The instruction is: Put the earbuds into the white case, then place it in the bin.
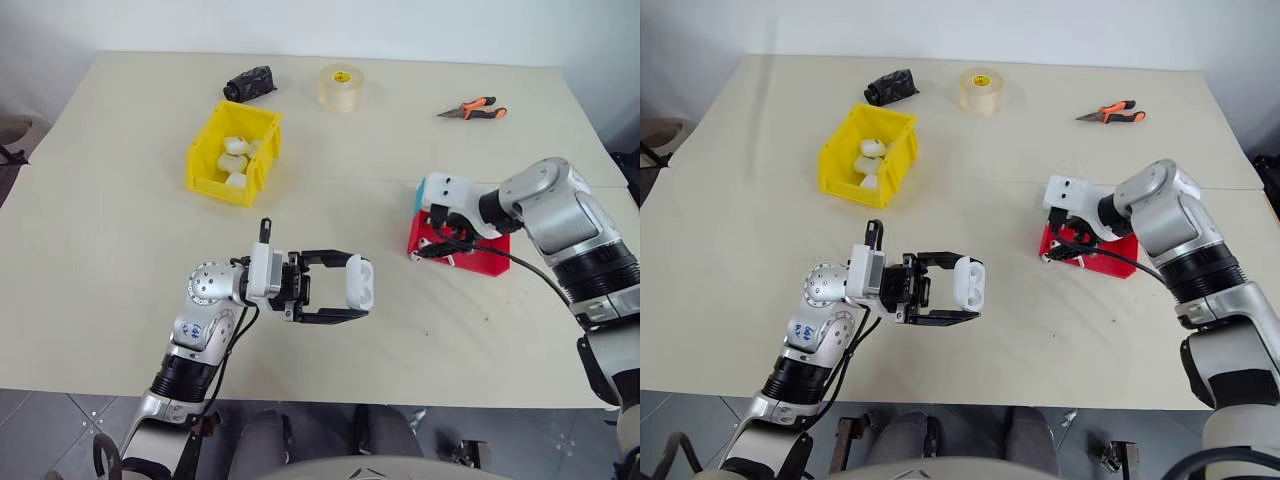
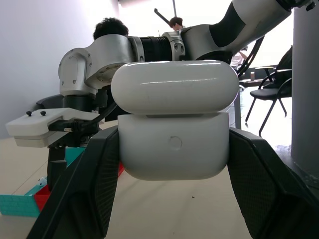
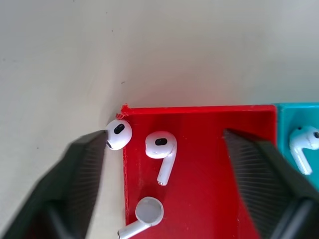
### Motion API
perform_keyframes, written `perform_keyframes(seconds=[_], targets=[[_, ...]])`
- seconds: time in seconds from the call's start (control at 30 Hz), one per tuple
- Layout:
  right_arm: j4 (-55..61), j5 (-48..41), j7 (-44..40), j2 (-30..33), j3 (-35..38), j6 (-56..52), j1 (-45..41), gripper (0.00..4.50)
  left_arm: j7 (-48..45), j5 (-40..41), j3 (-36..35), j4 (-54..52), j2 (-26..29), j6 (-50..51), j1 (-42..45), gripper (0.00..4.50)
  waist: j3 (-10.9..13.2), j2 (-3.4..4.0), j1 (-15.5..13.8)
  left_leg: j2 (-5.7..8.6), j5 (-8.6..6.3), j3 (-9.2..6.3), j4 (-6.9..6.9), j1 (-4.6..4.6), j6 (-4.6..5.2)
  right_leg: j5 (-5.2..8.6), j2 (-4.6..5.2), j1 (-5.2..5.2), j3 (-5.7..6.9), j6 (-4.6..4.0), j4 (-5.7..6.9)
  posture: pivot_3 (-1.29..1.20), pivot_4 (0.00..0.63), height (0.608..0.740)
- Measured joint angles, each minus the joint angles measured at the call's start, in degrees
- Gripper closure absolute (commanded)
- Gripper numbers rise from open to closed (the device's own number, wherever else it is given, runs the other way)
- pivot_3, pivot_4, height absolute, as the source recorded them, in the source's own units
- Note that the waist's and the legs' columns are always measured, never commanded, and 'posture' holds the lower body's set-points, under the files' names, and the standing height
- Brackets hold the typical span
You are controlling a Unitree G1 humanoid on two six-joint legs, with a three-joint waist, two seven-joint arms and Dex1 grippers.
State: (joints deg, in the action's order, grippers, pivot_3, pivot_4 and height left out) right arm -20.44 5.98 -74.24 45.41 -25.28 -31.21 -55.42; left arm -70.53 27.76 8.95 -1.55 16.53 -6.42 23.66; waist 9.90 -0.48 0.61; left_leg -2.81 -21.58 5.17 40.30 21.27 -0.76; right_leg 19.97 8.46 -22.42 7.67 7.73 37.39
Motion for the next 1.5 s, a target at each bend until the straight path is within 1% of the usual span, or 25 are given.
perform_keyframes(seconds=[0.1,0.5,1.1,1.2,1.5], targets=[[-0.67,0.96,-0.05,-0.34,-0.02,1.11,0.0,2.98,0.18,0.0,0.0,-0.01,0.01,0.04,-0.06,1.69,0.0,0.0,0.13,0.0,0.0,0.0,0.0,0.0,0.0,0.0,0.0,-0.01,0.0,0.0,0.01,0.0,0.15,0.74],[-3.24,3.85,-0.72,-0.9,-0.01,3.85,-0.39,2.98,0.52,0.0,0.0,-0.03,0.25,0.05,-0.42,1.69,0.0,0.0,1.09,0.0,0.0,-0.01,-0.05,-0.02,0.0,0.0,0.0,-0.01,0.0,0.0,0.01,0.0,0.15,0.74],[-3.52,5.11,-1.45,-3.34,0.03,4.92,-1.38,2.98,1.01,-0.01,0.0,-0.04,0.27,0.05,-0.42,1.69,0.0,0.01,1.0,0.0,0.0,-0.02,-0.04,-0.03,0.0,0.0,0.0,0.0,0.0,0.0,0.02,0.0,0.15,0.74],[-3.96,5.72,-1.56,-3.34,0.02,5.47,-1.38,3.53,1.11,-0.01,0.0,-0.05,0.27,0.05,-0.42,1.69,0.0,0.01,1.07,-0.01,0.0,-0.02,-0.05,-0.03,0.0,0.0,0.0,0.0,0.0,0.0,0.02,0.0,0.15,0.74],[-4.32,6.39,-1.87,-3.34,0.02,6.36,-1.51,3.53,1.59,-0.02,0.0,-0.17,0.27,0.05,-0.43,1.69,0.0,0.01,1.03,0.0,0.0,-0.02,-0.04,-0.03,0.0,0.0,0.0,0.0,0.0,0.0,0.02,0.0,0.15,0.74]])
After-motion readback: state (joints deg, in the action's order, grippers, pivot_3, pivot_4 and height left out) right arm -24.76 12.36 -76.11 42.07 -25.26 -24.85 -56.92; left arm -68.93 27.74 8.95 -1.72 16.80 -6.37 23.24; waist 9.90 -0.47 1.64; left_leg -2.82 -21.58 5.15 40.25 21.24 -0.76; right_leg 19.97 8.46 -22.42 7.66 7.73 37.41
